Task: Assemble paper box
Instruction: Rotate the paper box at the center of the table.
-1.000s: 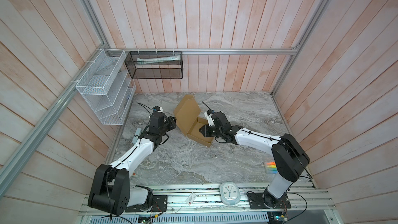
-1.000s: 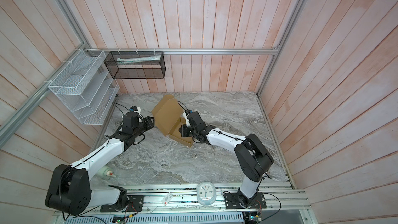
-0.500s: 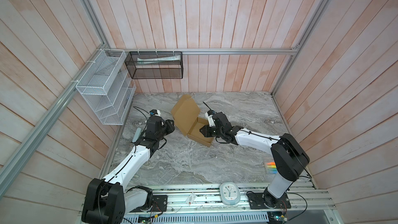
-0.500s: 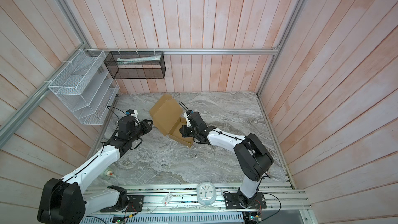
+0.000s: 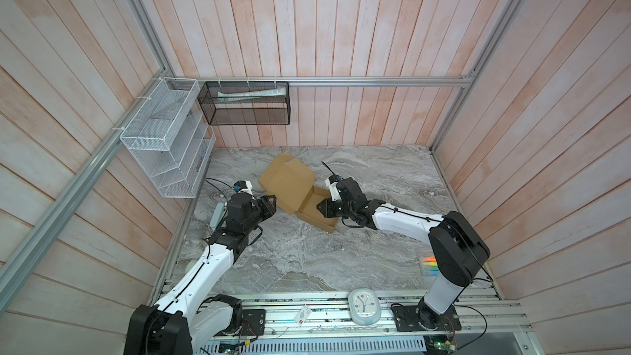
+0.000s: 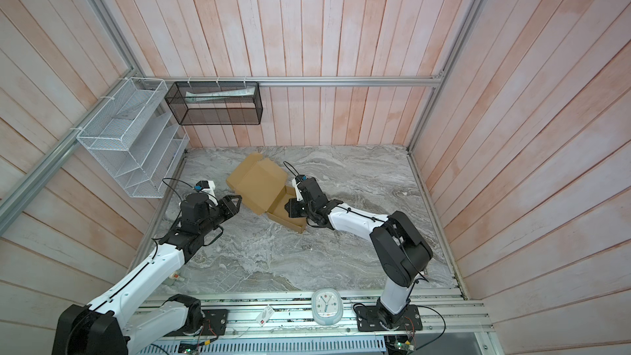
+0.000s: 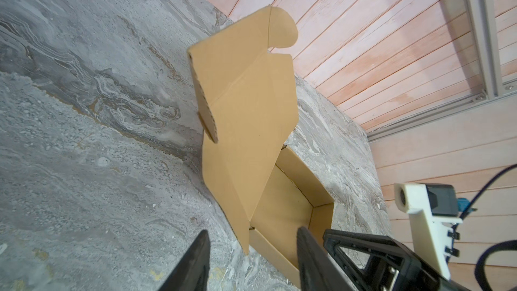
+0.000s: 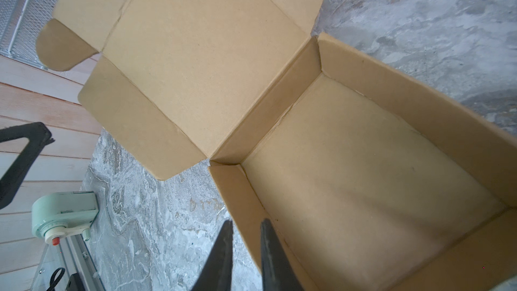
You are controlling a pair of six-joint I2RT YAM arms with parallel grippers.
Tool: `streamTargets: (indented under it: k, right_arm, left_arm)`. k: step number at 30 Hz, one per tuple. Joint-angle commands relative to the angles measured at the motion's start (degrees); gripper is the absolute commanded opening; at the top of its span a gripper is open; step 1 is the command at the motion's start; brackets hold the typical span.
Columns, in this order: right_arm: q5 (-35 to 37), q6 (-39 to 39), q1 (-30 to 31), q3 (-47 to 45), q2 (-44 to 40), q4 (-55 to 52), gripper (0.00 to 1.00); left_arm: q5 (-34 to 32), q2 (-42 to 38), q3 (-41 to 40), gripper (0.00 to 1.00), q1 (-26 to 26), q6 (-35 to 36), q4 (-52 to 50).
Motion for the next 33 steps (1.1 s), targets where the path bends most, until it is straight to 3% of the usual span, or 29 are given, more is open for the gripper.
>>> streamTargets:
  k: [1,12,26,33]
  right_arm:
    - [-0.6,0.5,-0.3,-0.7,0.9,0.9,0.21]
    - [-1.0,0.6,-0.3,-0.5,1.4,1.5,0.21]
    - [-0.9,0.7,-0.3,-0.4,1.4,1.5,0.21]
    - [-0.9,0.6,-0.3,0.0,1.7,1.2,0.21]
  left_arm:
    - [1.5,0.8,-0.7,0.52,0.2,-0.9,2.6]
    - [-0.4,2.8,0.4,0.54,0.2,-0.9,0.2]
    - [-1.8,12.2,3.2,0.54,0.2,-0.4,7.8]
    - [-1.9,16.9,5.6,0.45,0.3,0.1,10.9]
